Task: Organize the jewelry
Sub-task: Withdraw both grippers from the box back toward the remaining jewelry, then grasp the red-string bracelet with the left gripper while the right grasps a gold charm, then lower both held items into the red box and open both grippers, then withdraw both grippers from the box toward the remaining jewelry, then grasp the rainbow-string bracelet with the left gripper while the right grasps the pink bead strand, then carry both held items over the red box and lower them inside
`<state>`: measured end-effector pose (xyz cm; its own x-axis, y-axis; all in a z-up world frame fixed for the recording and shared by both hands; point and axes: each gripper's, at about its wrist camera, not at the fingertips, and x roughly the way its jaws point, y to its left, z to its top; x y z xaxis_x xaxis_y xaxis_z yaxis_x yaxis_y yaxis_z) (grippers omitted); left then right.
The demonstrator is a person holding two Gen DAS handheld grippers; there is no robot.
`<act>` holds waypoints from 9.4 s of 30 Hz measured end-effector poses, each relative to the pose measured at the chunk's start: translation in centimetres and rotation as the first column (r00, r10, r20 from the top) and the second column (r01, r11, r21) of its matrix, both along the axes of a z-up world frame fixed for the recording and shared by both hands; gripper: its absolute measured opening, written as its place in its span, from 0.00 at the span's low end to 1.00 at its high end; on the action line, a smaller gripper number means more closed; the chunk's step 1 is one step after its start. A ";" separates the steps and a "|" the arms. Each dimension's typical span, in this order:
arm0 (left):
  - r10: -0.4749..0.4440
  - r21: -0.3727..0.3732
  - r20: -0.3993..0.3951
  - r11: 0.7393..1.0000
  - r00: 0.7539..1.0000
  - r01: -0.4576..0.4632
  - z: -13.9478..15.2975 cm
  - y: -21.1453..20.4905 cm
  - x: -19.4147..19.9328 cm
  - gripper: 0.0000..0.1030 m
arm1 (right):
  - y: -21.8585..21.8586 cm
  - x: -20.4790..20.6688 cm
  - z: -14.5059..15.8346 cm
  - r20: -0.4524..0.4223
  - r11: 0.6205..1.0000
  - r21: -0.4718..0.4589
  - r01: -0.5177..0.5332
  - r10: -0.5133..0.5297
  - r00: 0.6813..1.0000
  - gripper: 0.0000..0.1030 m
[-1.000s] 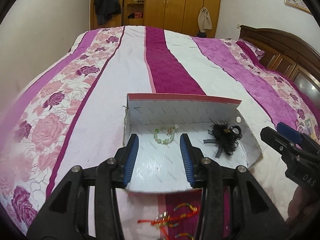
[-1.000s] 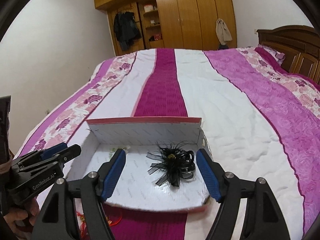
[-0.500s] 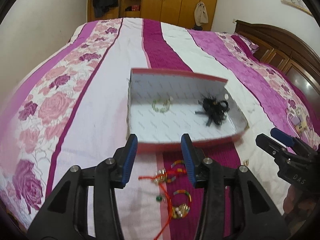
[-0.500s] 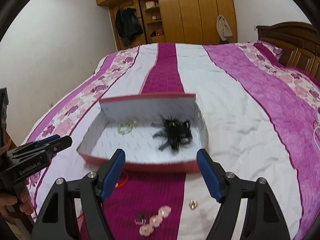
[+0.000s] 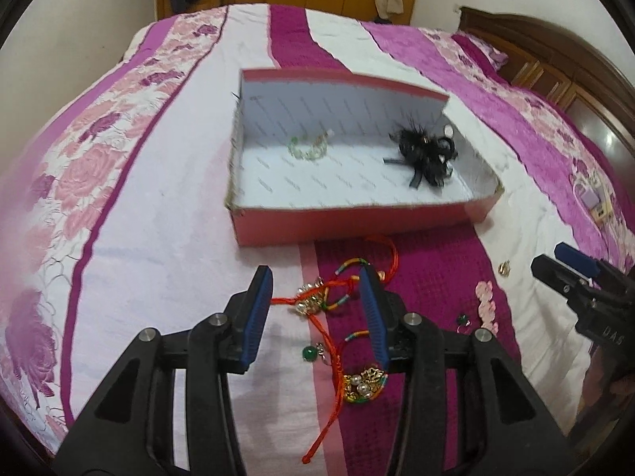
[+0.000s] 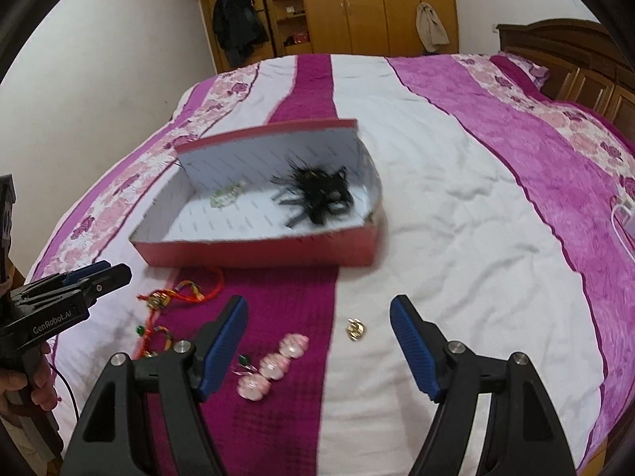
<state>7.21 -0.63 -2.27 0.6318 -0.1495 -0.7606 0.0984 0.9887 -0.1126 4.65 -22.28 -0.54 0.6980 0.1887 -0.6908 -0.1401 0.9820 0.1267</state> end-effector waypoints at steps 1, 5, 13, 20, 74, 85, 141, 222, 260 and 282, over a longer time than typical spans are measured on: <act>-0.008 0.007 -0.009 1.000 1.000 0.008 -0.3 -0.2 0.1 0.36 | -0.3 0.0 -0.3 -0.006 1.000 -0.001 0.006 -0.006 1.000 0.74; -0.043 0.031 -0.034 0.999 0.998 0.044 -1.2 -1.2 0.5 0.36 | -1.4 0.1 -1.2 -0.031 1.000 0.000 0.030 -0.030 0.999 0.74; -0.074 0.118 -0.042 0.990 0.996 0.078 -2.8 -2.7 1.5 0.26 | -3.0 0.6 -2.9 -0.074 0.998 0.014 0.060 -0.059 0.996 0.74; -0.081 0.061 -0.024 0.995 0.996 0.083 -2.3 -2.0 1.5 0.00 | -3.7 1.0 -4.0 -0.098 0.996 0.034 0.078 -0.075 0.992 0.74; 0.052 -0.117 0.272 0.993 0.961 -0.021 5.7 1.5 -0.5 0.00 | 1.0 1.0 3.0 0.189 0.994 0.095 -0.055 0.036 0.981 0.16; 0.094 -0.080 0.401 0.995 0.911 -0.067 5.6 0.8 3.0 0.00 | 2.7 5.1 4.1 0.292 0.997 0.061 -0.045 0.025 0.956 0.16; 0.089 -0.108 0.177 0.992 0.980 -0.070 3.4 2.4 5.5 0.24 | 2.4 9.1 2.7 0.136 0.997 0.060 -0.041 0.032 0.990 0.45; -0.045 -0.140 0.029 0.989 0.999 0.049 0.2 1.0 -4.1 0.00 | 1.4 -1.3 -3.7 -0.119 0.981 0.185 -0.063 0.086 0.989 0.07; 0.013 -0.136 0.193 0.991 0.981 0.014 3.1 1.5 -2.5 0.00 | 2.3 -0.2 0.9 0.114 0.980 0.190 -0.067 0.046 0.992 0.20; 0.080 -0.074 0.428 0.996 0.900 -0.053 3.5 -0.1 5.2 0.00 | 4.9 7.8 1.9 0.322 0.998 0.050 -0.023 0.006 0.947 0.20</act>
